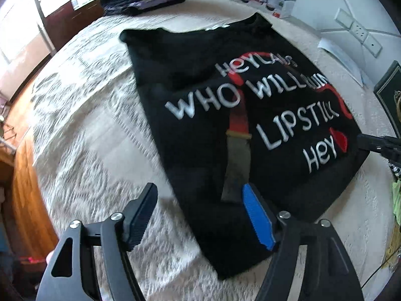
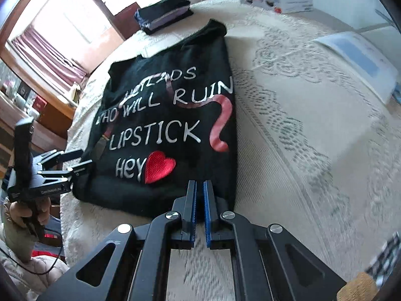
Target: Fold clothes
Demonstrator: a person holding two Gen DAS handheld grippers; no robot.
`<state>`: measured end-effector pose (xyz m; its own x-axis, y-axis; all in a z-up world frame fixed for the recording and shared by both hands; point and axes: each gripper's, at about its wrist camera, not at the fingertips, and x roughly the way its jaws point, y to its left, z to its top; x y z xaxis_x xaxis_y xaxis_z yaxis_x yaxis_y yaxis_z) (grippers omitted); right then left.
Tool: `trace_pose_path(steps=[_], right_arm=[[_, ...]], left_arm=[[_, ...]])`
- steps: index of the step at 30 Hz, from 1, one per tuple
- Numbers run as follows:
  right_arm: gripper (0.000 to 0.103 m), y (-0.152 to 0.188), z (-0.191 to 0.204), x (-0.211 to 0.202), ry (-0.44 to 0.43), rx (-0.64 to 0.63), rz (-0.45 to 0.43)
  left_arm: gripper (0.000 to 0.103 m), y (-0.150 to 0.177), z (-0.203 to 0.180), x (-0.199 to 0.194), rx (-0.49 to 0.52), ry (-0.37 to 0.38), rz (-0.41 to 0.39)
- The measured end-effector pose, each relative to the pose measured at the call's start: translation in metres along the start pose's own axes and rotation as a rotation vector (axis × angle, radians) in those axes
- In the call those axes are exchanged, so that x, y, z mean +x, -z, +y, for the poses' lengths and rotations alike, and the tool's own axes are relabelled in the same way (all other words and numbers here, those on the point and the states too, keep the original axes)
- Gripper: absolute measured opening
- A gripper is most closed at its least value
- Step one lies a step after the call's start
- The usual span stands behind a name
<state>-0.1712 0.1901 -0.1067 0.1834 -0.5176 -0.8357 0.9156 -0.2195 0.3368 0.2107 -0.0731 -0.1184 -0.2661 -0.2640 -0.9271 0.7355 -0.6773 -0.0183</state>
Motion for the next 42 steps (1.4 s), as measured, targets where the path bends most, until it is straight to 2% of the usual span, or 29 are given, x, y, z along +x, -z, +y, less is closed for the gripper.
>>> trace_pose_path(steps=[2,4,5,6,12,18,21,31,33,35,37,42], right_arm=[[0.016,0.006,0.002,-0.012,0.007,0.008,-0.024],[0.060,0.012,0.005,-0.019,0.020,0.012,-0.037],[0.066,0.015,0.004,-0.022,0.020,0.014,-0.043],[0.067,0.018,0.003,-0.024,0.018,0.017,-0.049],[0.067,0.025,0.000,-0.015,0.036,0.013,-0.015],[0.067,0.029,0.000,-0.003,0.049,0.001,0.009],[0.067,0.028,0.004,0.001,0.076,-0.033,0.008],[0.069,0.027,0.008,0.004,0.092,-0.087,-0.007],[0.069,0.028,0.010,0.005,0.102,-0.095,-0.014],[0.058,0.028,0.013,0.006,0.133,-0.106,-0.017],[0.029,0.027,0.016,0.004,0.113,-0.100,-0.018],[0.016,0.022,0.025,0.002,0.093,-0.120,-0.014]], left_arm=[[0.073,0.009,-0.001,-0.007,-0.003,0.006,0.006],[0.075,0.019,-0.005,-0.014,0.026,0.018,0.006],[0.075,0.023,-0.007,-0.017,0.042,0.021,0.006],[0.075,0.027,-0.010,-0.018,0.061,0.016,0.005],[0.076,0.040,-0.009,-0.027,0.059,0.042,0.018],[0.079,0.045,-0.008,-0.017,0.038,0.019,0.023],[0.082,0.046,-0.013,-0.013,0.055,-0.008,-0.020],[0.082,0.032,-0.011,-0.006,0.023,-0.011,-0.055],[0.073,0.031,-0.012,-0.007,0.043,-0.001,-0.065],[0.037,0.029,-0.015,-0.010,0.076,0.028,-0.067],[0.026,0.028,-0.016,-0.014,0.088,0.055,-0.056],[0.014,0.017,-0.005,-0.017,0.073,0.107,-0.039]])
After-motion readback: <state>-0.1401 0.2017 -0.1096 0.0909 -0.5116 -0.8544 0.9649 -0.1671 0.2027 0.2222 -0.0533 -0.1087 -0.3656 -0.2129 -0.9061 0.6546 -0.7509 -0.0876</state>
